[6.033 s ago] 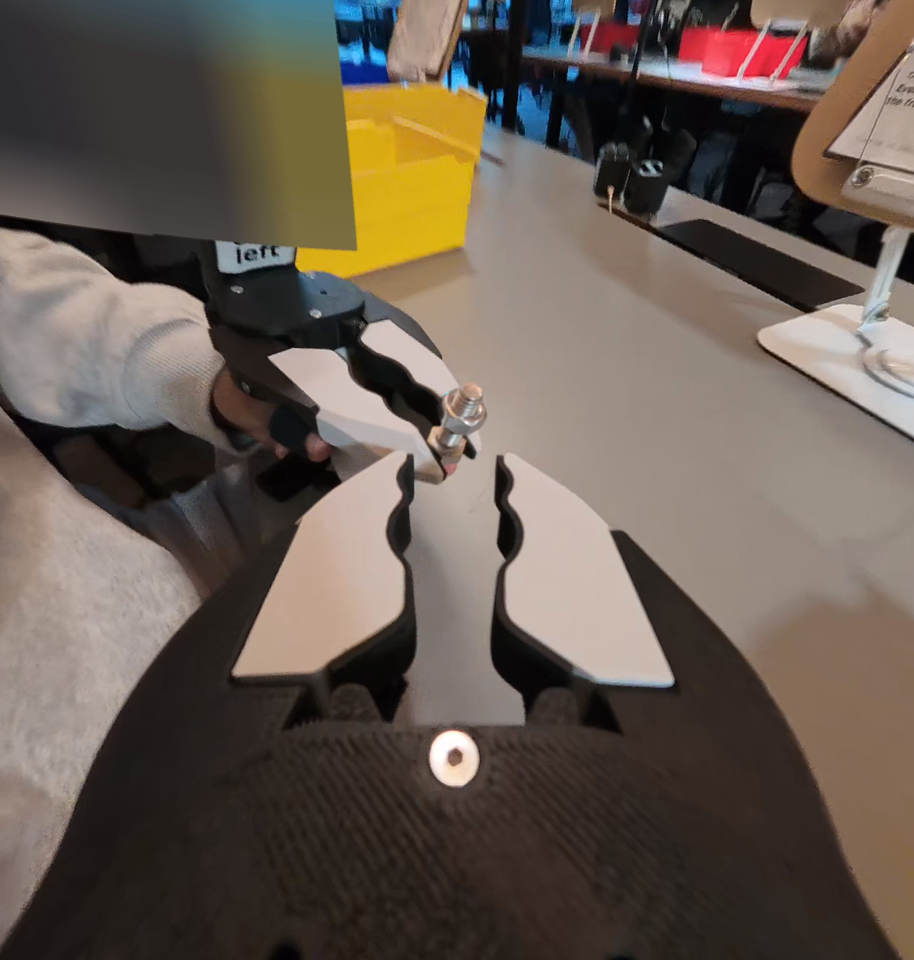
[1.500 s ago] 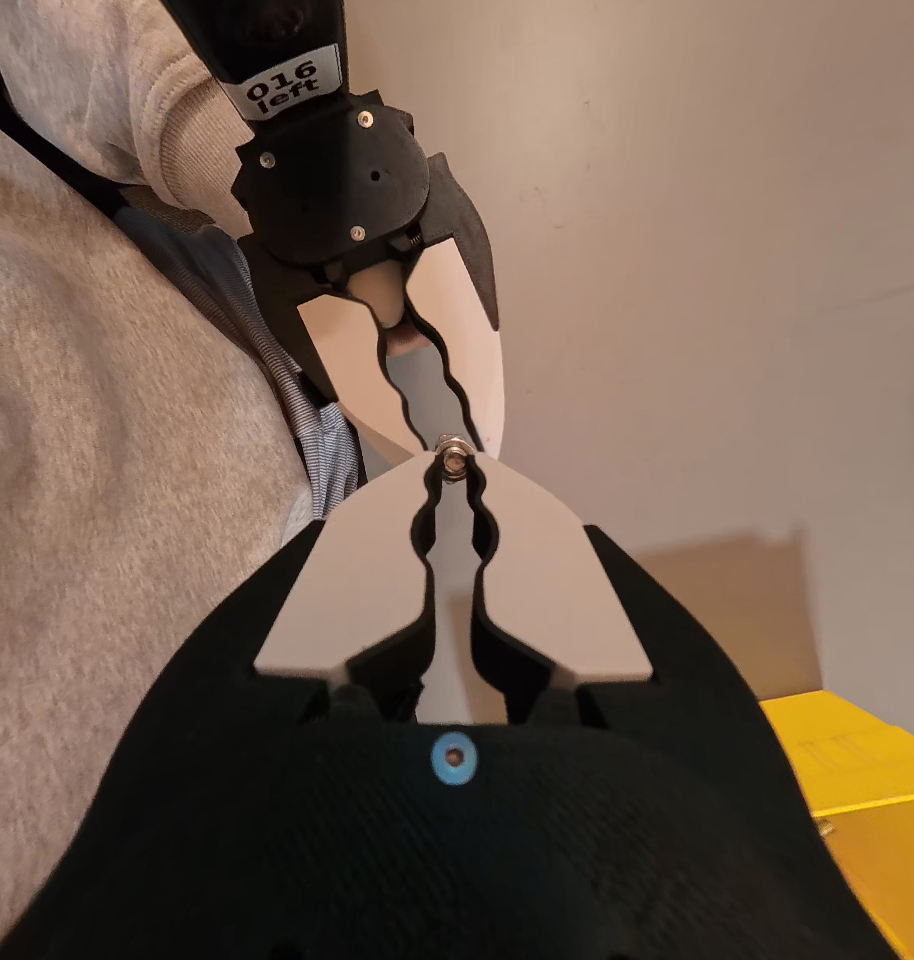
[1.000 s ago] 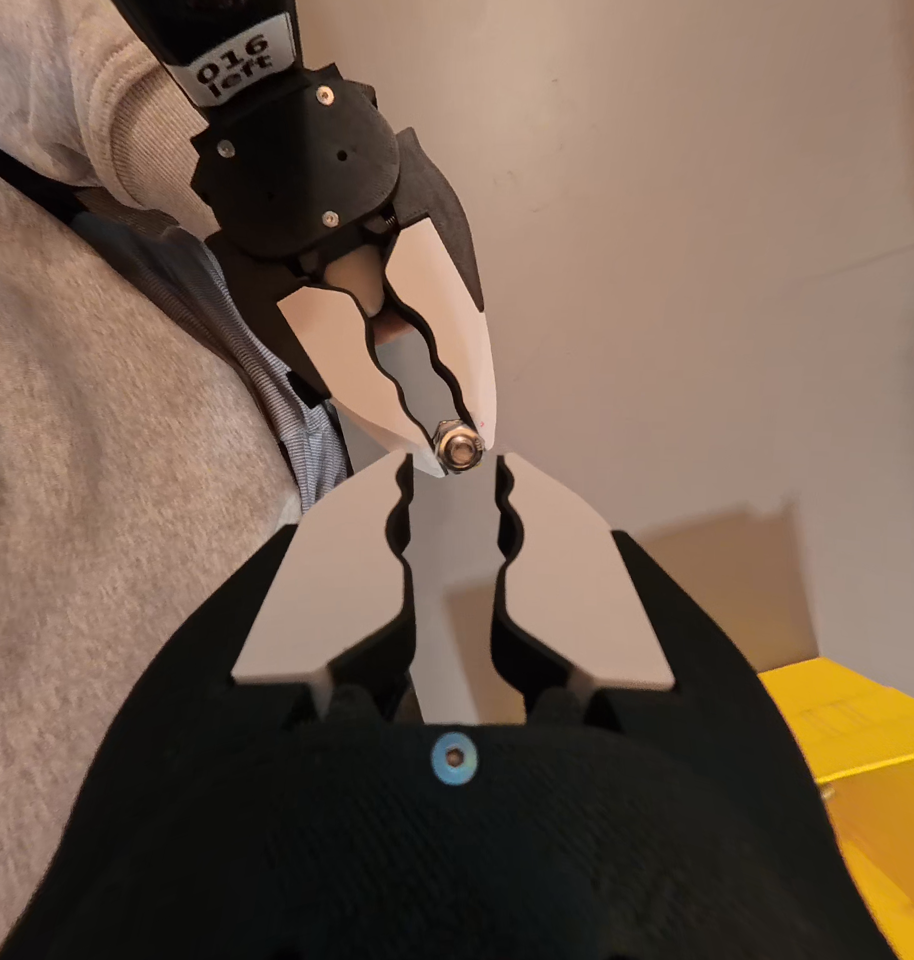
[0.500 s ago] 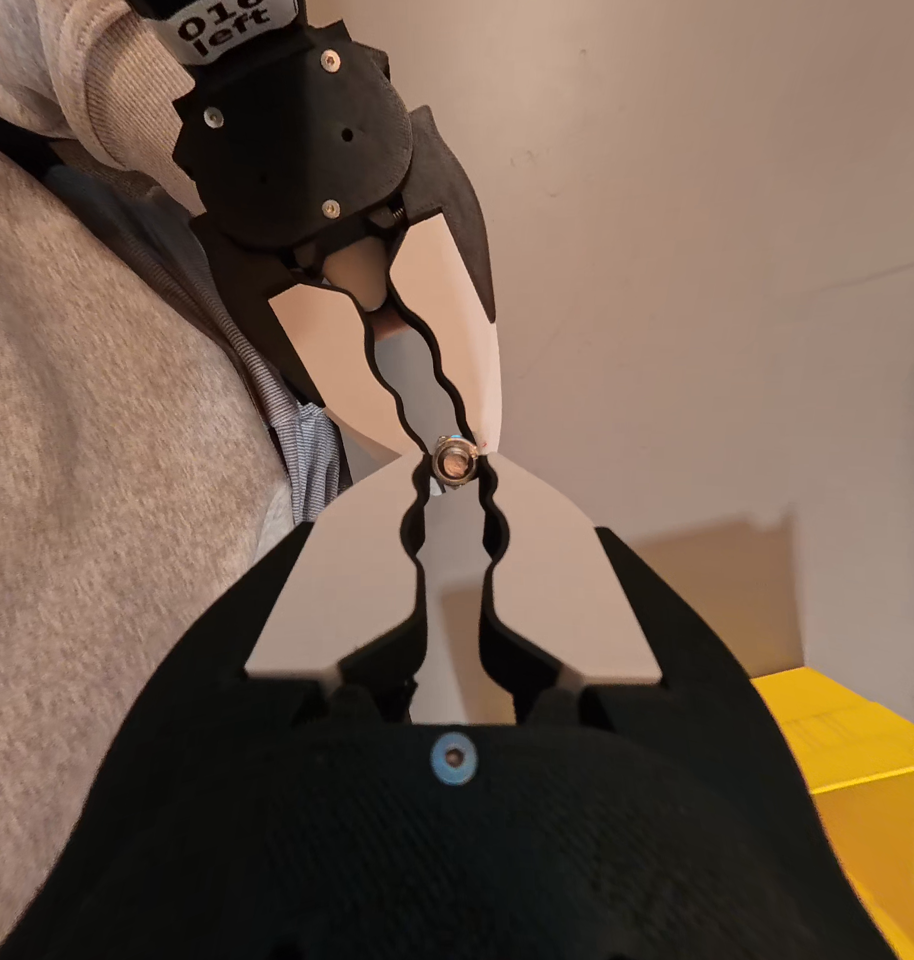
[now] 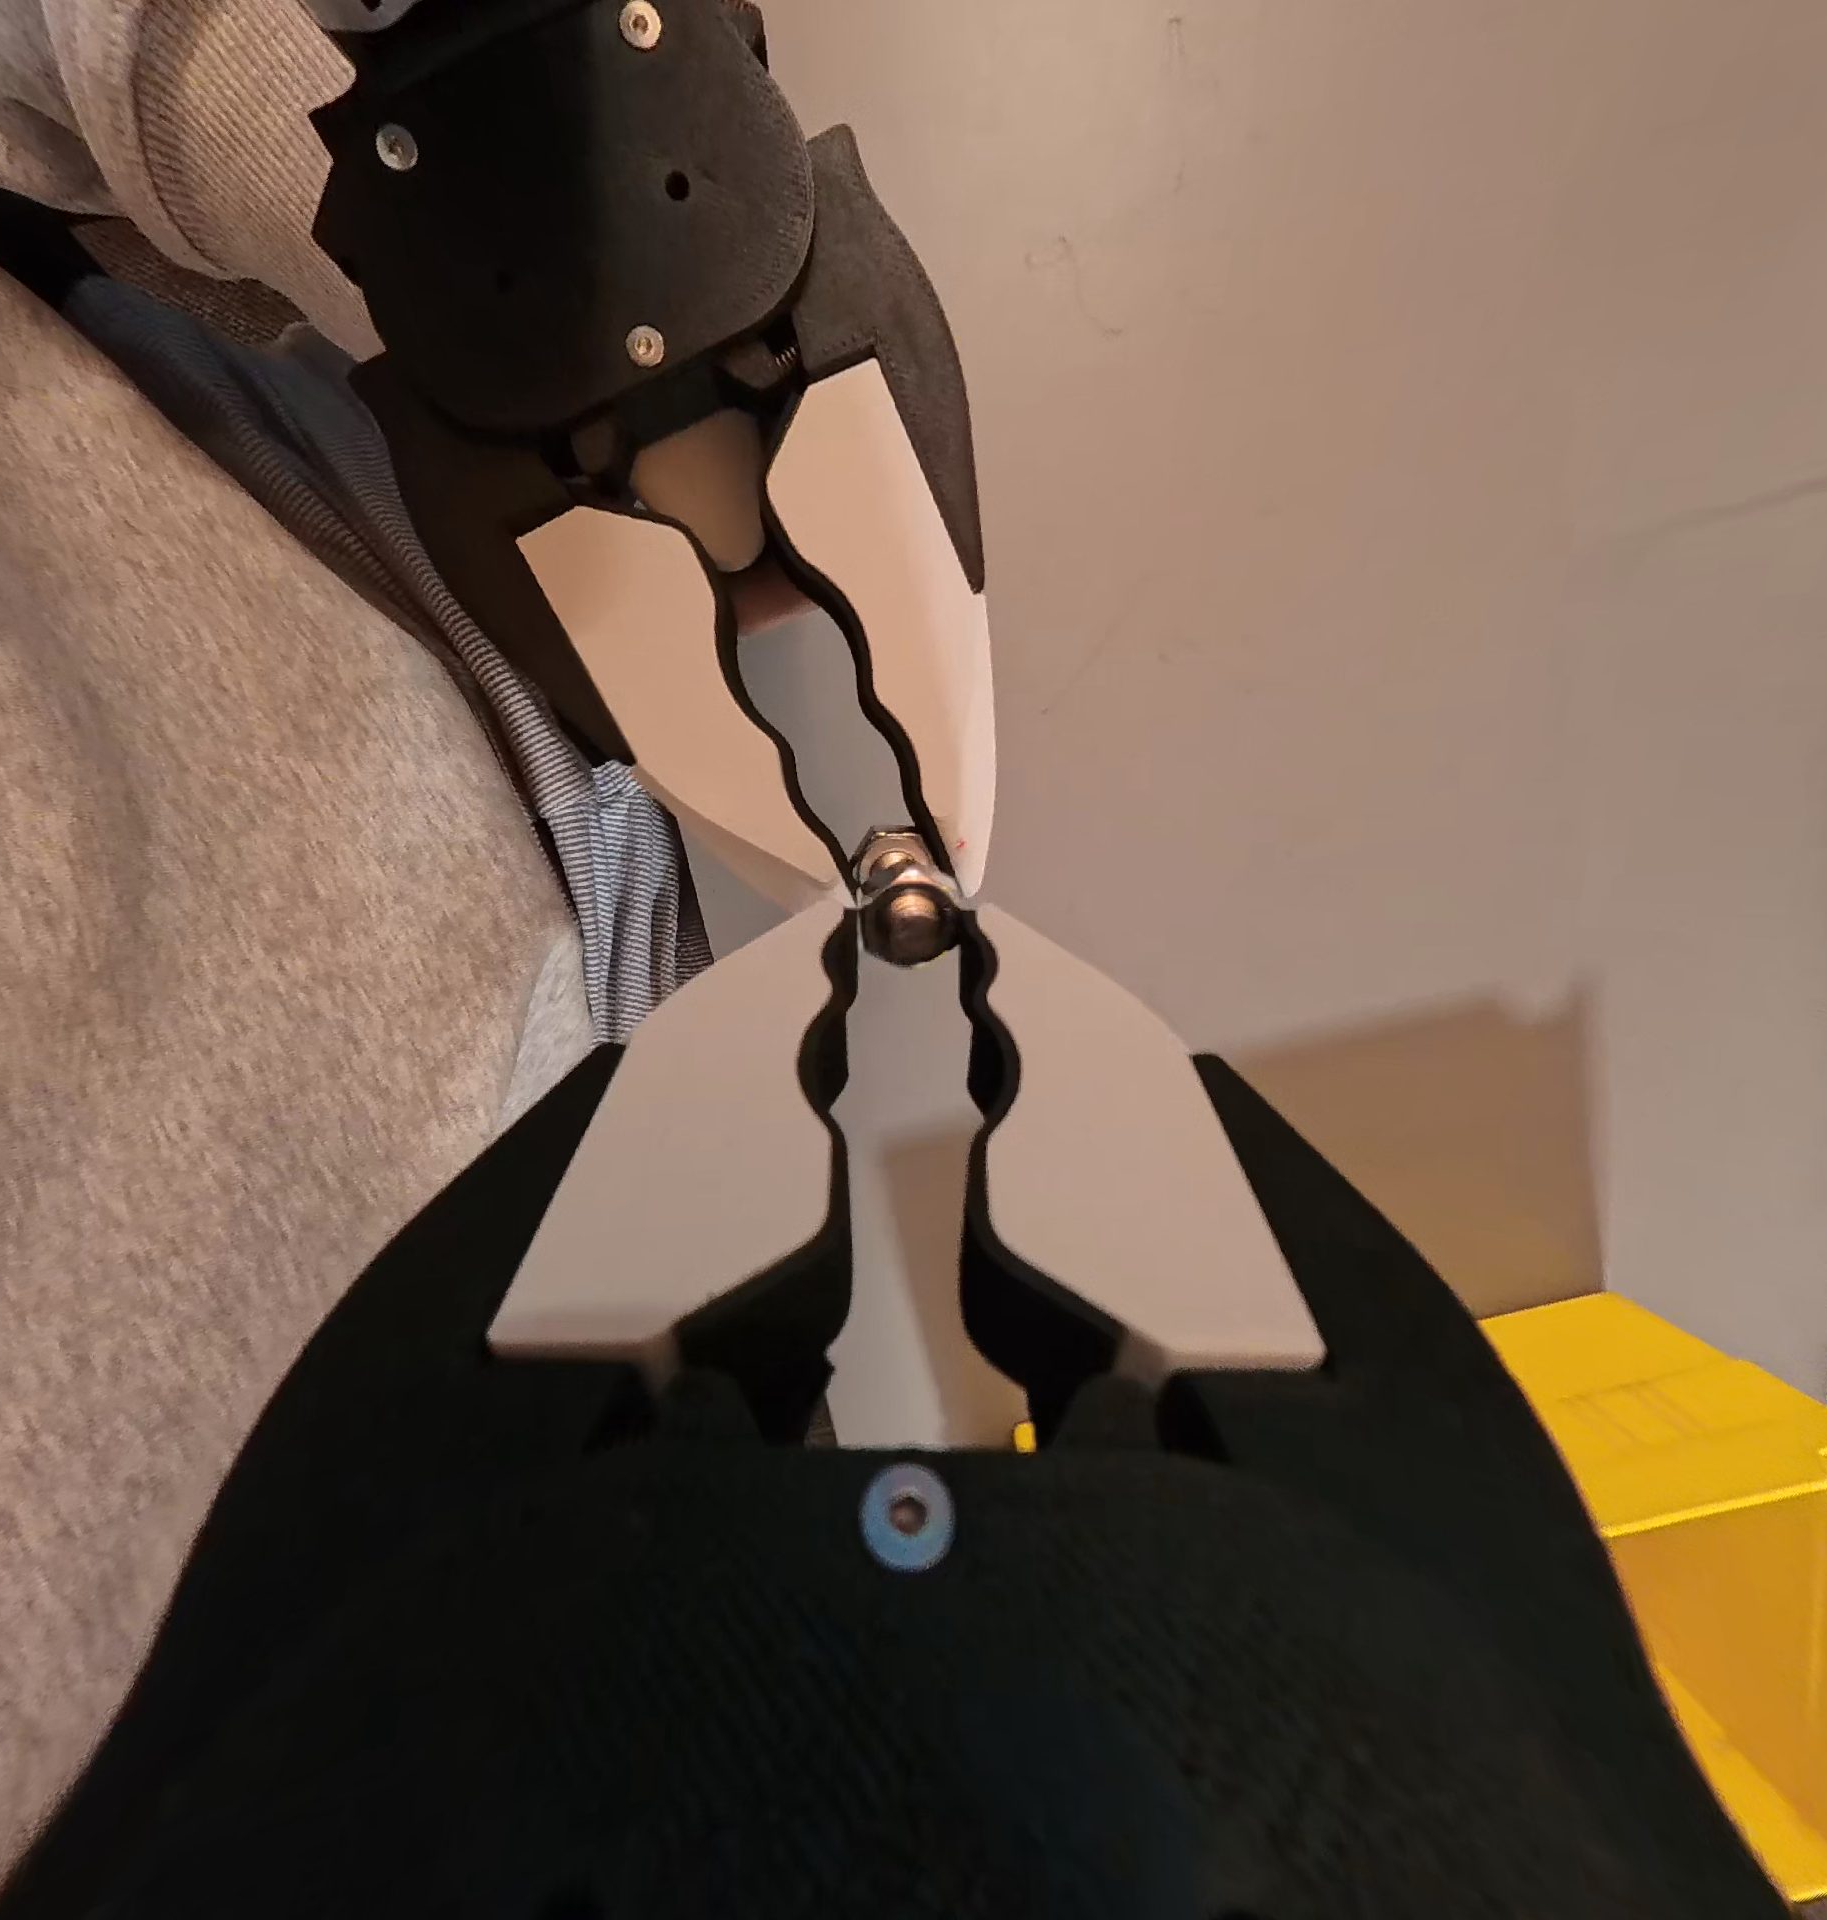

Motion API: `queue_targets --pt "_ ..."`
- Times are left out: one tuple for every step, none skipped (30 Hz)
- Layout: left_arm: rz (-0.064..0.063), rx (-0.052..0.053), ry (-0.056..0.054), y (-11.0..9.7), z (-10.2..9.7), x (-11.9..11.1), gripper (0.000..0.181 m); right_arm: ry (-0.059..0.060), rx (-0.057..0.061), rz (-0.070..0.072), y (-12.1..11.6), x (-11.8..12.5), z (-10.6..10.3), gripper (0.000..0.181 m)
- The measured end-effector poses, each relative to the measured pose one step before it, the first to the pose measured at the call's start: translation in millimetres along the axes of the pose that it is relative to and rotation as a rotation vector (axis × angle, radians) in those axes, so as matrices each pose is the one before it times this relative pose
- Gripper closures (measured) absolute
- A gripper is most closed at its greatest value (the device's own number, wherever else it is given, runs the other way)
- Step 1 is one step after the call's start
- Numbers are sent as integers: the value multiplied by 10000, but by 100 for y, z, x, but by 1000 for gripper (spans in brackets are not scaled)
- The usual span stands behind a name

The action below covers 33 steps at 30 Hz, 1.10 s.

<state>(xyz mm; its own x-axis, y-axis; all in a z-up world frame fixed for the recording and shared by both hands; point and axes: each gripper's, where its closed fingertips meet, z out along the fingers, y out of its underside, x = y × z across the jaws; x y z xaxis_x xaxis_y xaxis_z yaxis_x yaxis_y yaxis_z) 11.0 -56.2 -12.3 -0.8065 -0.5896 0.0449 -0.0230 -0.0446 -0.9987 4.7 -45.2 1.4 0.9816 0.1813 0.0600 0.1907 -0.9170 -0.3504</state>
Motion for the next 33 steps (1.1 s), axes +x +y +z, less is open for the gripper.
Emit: queue_targets --pt "-38 -46 -7 88 14 -47 163 21 15 -28 -24 -3 -2 162" --pt "-28 -34 -25 72 19 -56 163 26 9 -48 -24 9 7 160" --pt "-16 -38 -3 79 35 -11 163 35 -16 -71 5 -3 30 160" --pt "-10 -52 8 97 32 6 163 41 -25 -71 9 -4 68 160" --pt "4 -40 1 84 31 17 163 21 -13 -59 -4 -28 76 159" --pt "18 -21 9 50 27 41 163 1 -15 -47 -12 -62 78 158" --pt "25 -35 16 69 33 57 163 -5 -20 -45 -16 -58 68 158" --pt "34 -18 2 47 26 42 163 -11 -2 -48 -33 -64 68 157" --pt "24 -18 4 25 16 34 163 -11 24 -48 -74 -53 37 157" --pt "3 -10 6 3 17 24 163 -6 51 -48 -109 -25 15 156" --pt "-14 -3 6 13 10 2 163 -9 72 -49 -146 -47 -11 156" --pt "-19 16 -1 -22 -7 -14 163 -13 83 -55 -160 -48 -25 156" --pt "-27 9 5 -24 0 -16 163 -16 85 -61 -164 -68 -36 156" --pt "-32 -1 -2 -1 -10 -36 163 -24 75 -56 -166 -98 -38 156" --pt "-18 22 -17 -31 -13 -55 163 -15 45 -44 -117 -86 -41 156" --pt "-17 7 -9 -11 -8 -34 163 -18 32 -60 -99 -100 -31 157" --pt "-18 -10 -10 21 3 -30 163 -41 42 -81 -102 -150 -53 160" --pt "-42 17 -46 -6 -21 -104 163 -29 45 -64 -97 -129 -63 164" --pt "-65 51 -50 -53 -39 -138 163 2 -2 -12 -38 -72 -36 165" --pt "-69 28 -46 -36 -36 -154 163 -15 -51 17 42 -66 -41 165" --pt "-54 29 -53 -26 -23 -140 163 -40 -63 18 88 -87 -39 165" --pt "-38 24 -52 -27 -29 -114 163 -28 -72 25 118 -50 -51 166" --pt "-37 29 -59 -34 -25 -123 163 -37 -93 41 167 -59 -52 167" --pt "-48 32 -52 -60 -37 -118 163 -53 -117 52 224 -63 -23 167" --pt "-62 67 -30 -119 -57 -102 163 -18 -144 55 286 -5 -9 167" --pt "-73 78 -28 -136 -57 -97 163 24 -136 40 293 57 23 166" --pt "-60 62 -15 -113 -44 -71 163 44 -89 35 248 80 21 166" --pt "-24 51 3 -94 -40 -25 163 67 -71 63 207 146 34 165" --pt "12 36 16 -67 -22 27 163 55 -42 78 160 153 9 164" --pt "29 16 6 -24 4 45 163 1 12 77 82 97 -11 163" --pt "21 34 12 -39 8 52 163 -33 37 89 31 59 -18 163" --pt "-3 58 34 -66 -14 66 163 -22 40 92 13 76 -23 163" --pt "-17 91 45 -127 -45 47 163 21 26 80 29 119 -24 163"
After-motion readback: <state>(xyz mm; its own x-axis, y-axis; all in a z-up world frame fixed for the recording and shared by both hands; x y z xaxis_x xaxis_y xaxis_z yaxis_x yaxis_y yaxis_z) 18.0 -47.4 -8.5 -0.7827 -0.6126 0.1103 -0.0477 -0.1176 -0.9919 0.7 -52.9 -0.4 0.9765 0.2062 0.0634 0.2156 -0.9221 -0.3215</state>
